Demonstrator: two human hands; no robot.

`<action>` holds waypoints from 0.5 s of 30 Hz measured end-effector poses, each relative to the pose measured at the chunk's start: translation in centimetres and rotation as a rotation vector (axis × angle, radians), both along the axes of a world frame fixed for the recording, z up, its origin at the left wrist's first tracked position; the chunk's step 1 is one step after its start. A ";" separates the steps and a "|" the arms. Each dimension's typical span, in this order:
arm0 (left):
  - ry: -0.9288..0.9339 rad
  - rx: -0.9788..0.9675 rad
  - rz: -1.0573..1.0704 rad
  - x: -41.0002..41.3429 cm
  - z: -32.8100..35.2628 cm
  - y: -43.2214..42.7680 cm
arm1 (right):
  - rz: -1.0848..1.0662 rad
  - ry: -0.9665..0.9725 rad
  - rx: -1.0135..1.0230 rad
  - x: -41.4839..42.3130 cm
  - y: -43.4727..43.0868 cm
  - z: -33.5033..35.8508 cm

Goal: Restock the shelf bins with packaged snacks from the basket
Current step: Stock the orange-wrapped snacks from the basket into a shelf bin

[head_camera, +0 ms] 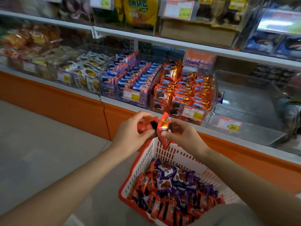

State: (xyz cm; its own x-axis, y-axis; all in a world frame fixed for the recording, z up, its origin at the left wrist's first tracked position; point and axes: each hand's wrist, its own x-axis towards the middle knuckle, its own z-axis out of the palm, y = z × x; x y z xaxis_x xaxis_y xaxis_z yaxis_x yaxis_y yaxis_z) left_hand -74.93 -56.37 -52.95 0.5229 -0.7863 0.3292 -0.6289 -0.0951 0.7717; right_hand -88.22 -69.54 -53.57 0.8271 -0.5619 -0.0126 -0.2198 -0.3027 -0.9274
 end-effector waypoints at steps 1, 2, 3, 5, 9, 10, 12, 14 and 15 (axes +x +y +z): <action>0.026 0.013 -0.003 0.3 0.0 0.1 | 0.012 0.001 -0.012 0.4 0.0 0.3; 0.095 0.035 -0.010 0.6 0.0 0.2 | 0.023 -0.001 -0.030 0.9 0.1 0.5; 0.221 0.050 -0.025 0.8 0.0 0.4 | 0.033 -0.013 -0.049 1.3 0.1 0.5; 0.611 -0.003 -0.073 0.9 0.2 1.0 | 0.059 -0.034 -0.082 2.2 0.4 0.5; 1.041 -0.206 -0.033 2.0 0.7 1.2 | 0.082 -0.060 -0.150 3.5 1.2 0.0; 1.009 -0.224 -0.005 2.4 0.8 1.0 | 0.082 -0.072 -0.154 3.8 1.3 0.0; 0.985 -0.224 0.038 3.5 1.0 0.6 | 0.086 -0.055 -0.168 4.4 1.4 0.0; 0.969 -0.160 0.048 4.6 1.2 0.2 | 0.115 0.028 -0.214 4.8 1.4 0.2; 0.940 -0.122 0.037 5.1 1.3 0.0 | 0.131 0.065 -0.221 4.9 1.3 0.2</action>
State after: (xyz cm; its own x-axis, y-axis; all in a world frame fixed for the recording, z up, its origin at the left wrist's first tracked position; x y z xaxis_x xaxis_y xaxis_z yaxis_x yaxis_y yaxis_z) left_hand -69.84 -56.32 -51.69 0.6392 -0.7521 -0.1605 0.2567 0.0120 0.9664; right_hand -83.30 -68.21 -53.35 0.8944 -0.4451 0.0434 -0.2219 -0.5260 -0.8210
